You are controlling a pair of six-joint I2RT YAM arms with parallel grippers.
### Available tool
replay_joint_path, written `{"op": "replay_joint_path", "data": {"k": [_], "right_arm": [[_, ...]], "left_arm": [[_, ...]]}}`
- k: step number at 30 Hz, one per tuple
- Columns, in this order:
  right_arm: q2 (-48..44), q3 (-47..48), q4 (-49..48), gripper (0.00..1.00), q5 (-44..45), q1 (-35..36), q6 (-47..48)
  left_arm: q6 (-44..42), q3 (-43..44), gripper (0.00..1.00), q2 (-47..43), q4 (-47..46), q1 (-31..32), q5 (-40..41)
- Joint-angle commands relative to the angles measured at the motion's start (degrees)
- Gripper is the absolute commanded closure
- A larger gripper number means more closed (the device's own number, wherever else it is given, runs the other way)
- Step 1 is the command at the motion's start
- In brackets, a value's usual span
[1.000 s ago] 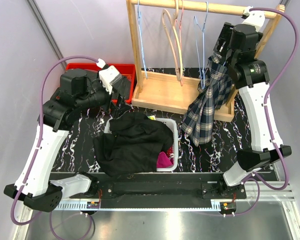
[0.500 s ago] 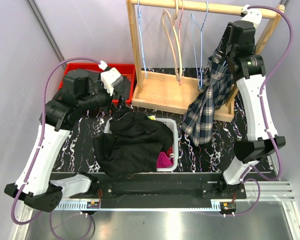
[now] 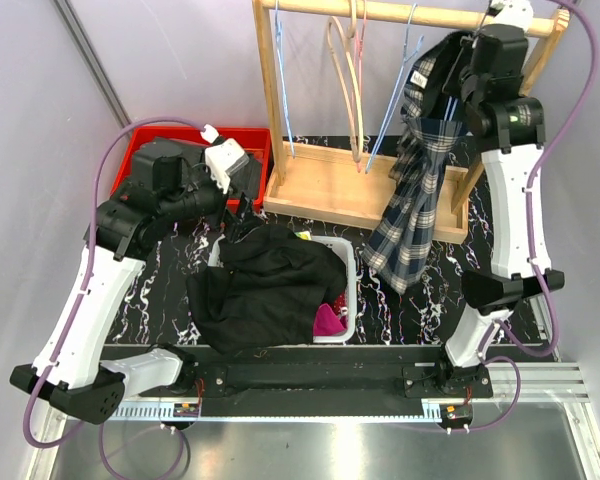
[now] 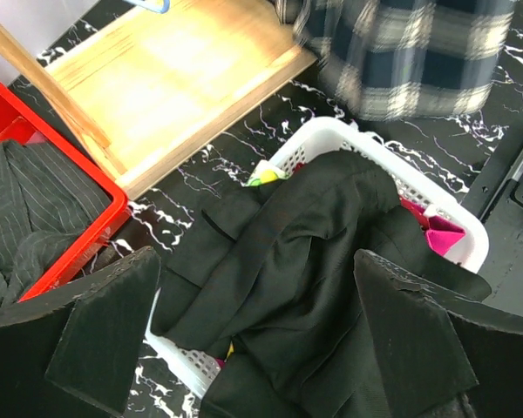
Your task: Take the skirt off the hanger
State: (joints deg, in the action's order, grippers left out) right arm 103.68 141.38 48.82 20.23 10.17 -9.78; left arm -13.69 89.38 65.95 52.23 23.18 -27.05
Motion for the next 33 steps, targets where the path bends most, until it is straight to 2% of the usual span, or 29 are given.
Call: {"op": "replay_joint_path", "data": {"k": [1, 7, 10, 13, 20, 23, 25, 26, 27, 29, 33], "right_arm": [[-5.76, 6.0, -8.56, 1.0, -4.83, 0.2, 2.05], [-12.95, 1.81, -5.58, 1.0, -12.48, 0.2, 2.05], [-20.93, -7.15, -4.09, 1.0, -12.76, 0.11, 2.92], [-29.81, -19.96, -3.21, 1.0, -13.54, 0.2, 1.88], [-40.74, -28.79, 13.19, 1.0, -20.13, 0.2, -3.58], [-46.62, -32.47, 14.47, 1.0, -28.38, 2.12, -3.14], [-51.37, -35.8, 12.63, 1.0, -45.56, 2.74, -2.79], [-52.95, -37.39, 7.4, 0.97, -53.2, 3.18, -3.57], [-55.75, -38.8, 4.56, 0.97, -67.11, 3.18, -4.27], [-57.27, -39.7, -1.32, 1.0, -76.78, 3.53, -6.82], [-54.55, -33.12, -0.74, 1.0, -79.11, 6.87, -6.39]], "left_arm": [[-0.19, -1.57, 0.04, -2.23, -2.48, 0.02, 0.15], [-0.46, -2.9, 0.04, -3.99, -1.95, 0.02, 0.95], [-0.54, -1.85, 0.04, -3.64, -1.17, 0.02, 0.86], [-0.72, 0.08, 0.04, -3.29, -0.37, 0.02, 0.25], [-0.46, 2.37, 0.05, -2.15, -0.2, 0.02, -2.22], [-0.37, 3.6, 0.04, -1.71, -0.2, 0.02, -2.83], [-0.11, 4.04, 0.04, -1.44, -0.2, 0.02, -4.32], [0.07, 4.57, 0.04, -1.44, -0.2, 0.02, -5.03], [0.07, 4.75, 0.04, -1.27, -0.2, 0.02, -6.6], [0.51, 5.53, 0.04, -1.18, -0.2, 0.02, -8.01], [0.69, 6.59, 0.03, -1.44, 0.07, 0.02, -9.51]]}}
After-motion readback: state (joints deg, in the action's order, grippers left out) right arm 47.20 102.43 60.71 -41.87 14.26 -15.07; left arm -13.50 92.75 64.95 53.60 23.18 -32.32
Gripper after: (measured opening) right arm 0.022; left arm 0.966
